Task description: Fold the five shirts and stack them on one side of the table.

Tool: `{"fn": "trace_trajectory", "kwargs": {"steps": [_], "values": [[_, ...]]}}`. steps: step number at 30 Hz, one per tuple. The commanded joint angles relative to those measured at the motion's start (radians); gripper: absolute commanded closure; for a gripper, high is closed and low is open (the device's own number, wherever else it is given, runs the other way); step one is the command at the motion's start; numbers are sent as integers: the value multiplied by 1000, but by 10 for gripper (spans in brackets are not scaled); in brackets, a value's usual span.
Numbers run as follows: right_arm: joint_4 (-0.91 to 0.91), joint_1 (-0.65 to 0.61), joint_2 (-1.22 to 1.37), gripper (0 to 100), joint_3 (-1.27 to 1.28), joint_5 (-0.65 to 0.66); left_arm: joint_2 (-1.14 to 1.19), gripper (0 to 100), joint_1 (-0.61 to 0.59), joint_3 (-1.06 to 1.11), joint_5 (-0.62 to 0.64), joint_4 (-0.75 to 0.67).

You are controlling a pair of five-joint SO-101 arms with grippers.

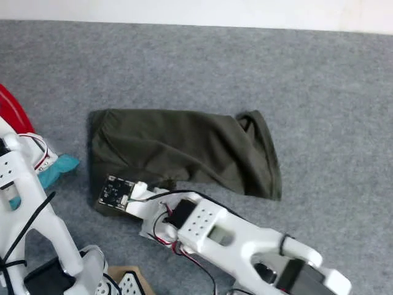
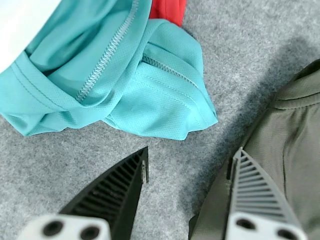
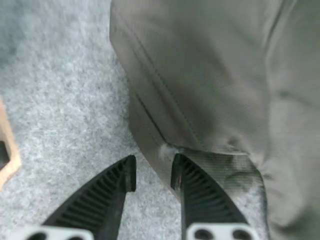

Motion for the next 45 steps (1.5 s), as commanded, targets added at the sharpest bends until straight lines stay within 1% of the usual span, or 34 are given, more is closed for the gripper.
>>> {"fn": "trace_trajectory", "kwargs": {"steps": [1, 5, 10, 16, 23, 28, 30, 33, 36, 41, 45], "values": [[-22, -2, 31, 875, -65, 15, 4, 736, -7, -35, 3, -23], [-61, 21, 59, 875, -74, 15, 4, 736, -7, 4, 3, -49], [-59, 54, 31, 875, -82, 15, 4, 736, -7, 53, 3, -97], [-64, 73, 18, 875, -102, 17, 4, 736, -1, 56, 3, -101], [-62, 73, 140, 875, -209, 17, 4, 736, 12, 59, 6, -100], [-62, 71, 223, 876, -232, 17, 4, 736, 12, 59, 6, -101], [-62, 73, 229, 893, -231, 17, 4, 736, 12, 59, 6, -101], [-62, 74, 231, 950, -229, 23, 4, 736, 12, 59, 6, -101], [-61, 87, 236, 980, -228, 72, 4, 736, 12, 59, 6, -101], [-58, 137, 229, 992, -226, 74, 4, 736, 13, 79, 6, -103], [-56, 168, 228, 992, -226, 74, 4, 736, 38, 99, 6, -103]]}}
